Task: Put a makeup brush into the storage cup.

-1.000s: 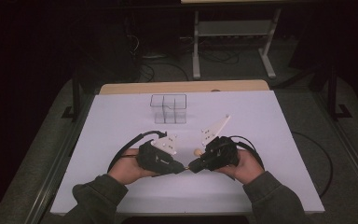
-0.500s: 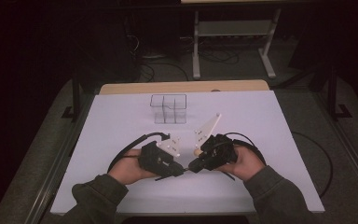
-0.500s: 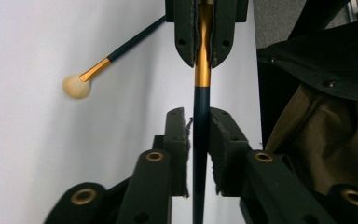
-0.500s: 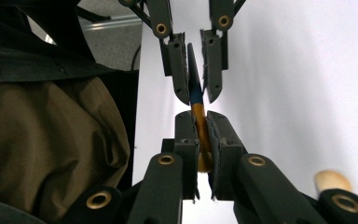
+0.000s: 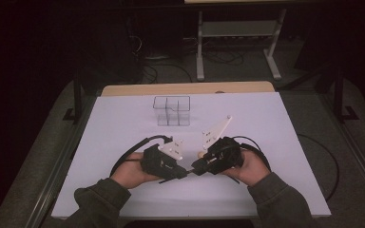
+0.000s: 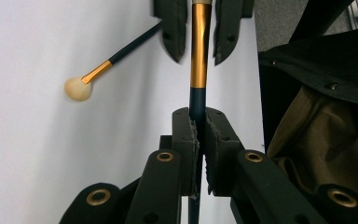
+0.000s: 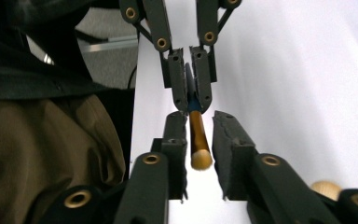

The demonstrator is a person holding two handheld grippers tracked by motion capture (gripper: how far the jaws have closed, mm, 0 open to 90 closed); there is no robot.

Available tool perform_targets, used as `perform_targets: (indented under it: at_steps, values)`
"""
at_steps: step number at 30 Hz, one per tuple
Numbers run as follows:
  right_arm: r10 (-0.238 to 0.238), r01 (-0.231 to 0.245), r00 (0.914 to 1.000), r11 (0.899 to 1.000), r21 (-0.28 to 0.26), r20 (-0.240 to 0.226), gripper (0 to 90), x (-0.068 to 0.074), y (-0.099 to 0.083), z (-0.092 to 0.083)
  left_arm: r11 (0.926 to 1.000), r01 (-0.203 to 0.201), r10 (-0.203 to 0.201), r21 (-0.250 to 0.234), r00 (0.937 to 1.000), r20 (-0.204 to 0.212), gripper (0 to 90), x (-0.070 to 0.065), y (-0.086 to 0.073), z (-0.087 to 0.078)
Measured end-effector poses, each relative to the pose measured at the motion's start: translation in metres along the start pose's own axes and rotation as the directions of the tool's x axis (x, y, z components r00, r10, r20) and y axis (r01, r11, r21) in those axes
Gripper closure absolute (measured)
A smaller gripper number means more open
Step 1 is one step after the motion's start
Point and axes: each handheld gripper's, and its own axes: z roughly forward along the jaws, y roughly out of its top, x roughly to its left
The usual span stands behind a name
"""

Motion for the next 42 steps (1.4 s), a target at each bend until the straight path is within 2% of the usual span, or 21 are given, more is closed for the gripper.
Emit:
perform_targets:
  at_steps: [5, 8, 11, 14, 16, 18, 22, 24, 25, 27, 28, 32, 35, 39, 41, 42]
  values:
    - [0.044, -0.043, 0.999, 0.994, -0.097, 0.011, 67.7, -0.001, -0.014, -0.007, 0.9998, -0.006, 0.006, -0.017, 1.0, -0.007, 83.5, 0.003, -0.002, -0.004]
    - [0.067, -0.066, 0.9977, 0.989, -0.135, 0.003, 68.0, 0.0, -0.02, -0.006, 0.9987, 0.014, -0.015, -0.049, 0.9999, -0.008, 83.5, 0.002, -0.002, -0.004]
    - [0.075, -0.075, 0.9972, 0.985, -0.154, -0.009, 70.8, 0.001, -0.023, -0.003, 0.9989, 0.013, -0.013, -0.045, 0.9999, -0.008, 83.5, 0.002, -0.002, -0.003]
    - [0.061, -0.062, 0.998, 0.985, -0.161, -0.016, 77.9, 0.001, -0.023, -0.001, 0.9994, 0.005, -0.005, -0.033, 1.0, -0.007, 83.5, 0.002, -0.001, -0.001]
    - [0.053, -0.053, 0.9986, 0.985, -0.162, -0.008, 81.5, 0.0, -0.022, -0.001, 0.9995, 0.001, -0.002, -0.032, 1.0, -0.005, 83.5, 0.002, 0.0, 0.0]
    - [0.061, -0.063, 0.9979, 0.985, -0.159, -0.021, 82.1, -0.001, -0.022, -0.002, 0.9993, 0.006, -0.006, -0.036, 1.0, 0.0, 83.5, 0.002, 0.0, 0.0]
    - [0.055, -0.057, 0.9982, 0.991, -0.122, -0.024, 82.6, -0.003, -0.018, -0.004, 0.999, 0.024, -0.024, -0.039, 0.9996, 0.015, 81.4, 0.004, 0.0, 0.001]
    - [0.036, -0.037, 0.9992, 0.995, -0.097, -0.017, 82.7, -0.003, -0.013, -0.006, 0.9993, 0.029, -0.029, -0.025, 0.9995, 0.015, 74.9, 0.004, 0.0, 0.001]
    - [0.019, -0.02, 0.9997, 0.996, -0.083, -0.013, 82.6, -0.003, -0.01, -0.008, 0.9982, 0.048, -0.048, -0.036, 0.9986, 0.022, 74.4, 0.004, 0.0, 0.001]
    - [0.004, -0.004, 1.0, 0.999, -0.036, -0.007, 82.7, -0.001, -0.002, -0.012, 0.9982, 0.052, -0.051, -0.03, 0.9983, 0.027, 73.9, 0.004, -0.001, 0.001]
    - [-0.014, 0.014, 0.9999, 0.999, -0.032, -0.004, 82.7, -0.001, 0.001, -0.013, 0.9982, 0.054, -0.053, -0.027, 0.9981, 0.03, 74.0, 0.004, -0.001, 0.001]
    - [-0.046, 0.046, 0.9989, 0.998, 0.03, 0.001, 82.7, 0.002, 0.012, -0.014, 0.9996, 0.029, -0.029, -0.003, 0.999, 0.033, 77.1, 0.004, -0.001, 0.002]
    - [-0.05, 0.05, 0.9988, 0.998, 0.034, -0.001, 82.7, 0.004, 0.017, -0.014, 0.9996, 0.026, -0.026, -0.006, 0.9991, 0.035, 82.3, 0.003, -0.001, 0.002]
    - [-0.039, 0.039, 0.9992, 0.999, 0.01, 0.004, 81.5, 0.003, 0.017, -0.015, 0.9995, 0.024, -0.024, -0.021, 0.9995, 0.02, 83.4, 0.003, -0.001, 0.001]
    - [-0.024, 0.025, 0.9996, 1.0, -0.017, 0.012, 70.1, 0.0, 0.014, -0.017, 0.9984, 0.034, -0.033, -0.044, 0.9993, 0.015, 83.6, 0.002, -0.001, -0.001]
    - [-0.003, 0.004, 0.9999, 0.999, -0.042, 0.015, 69.2, -0.002, 0.011, -0.018, 0.998, 0.037, -0.036, -0.052, 0.9993, 0.009, 83.6, 0.002, -0.002, -0.001]
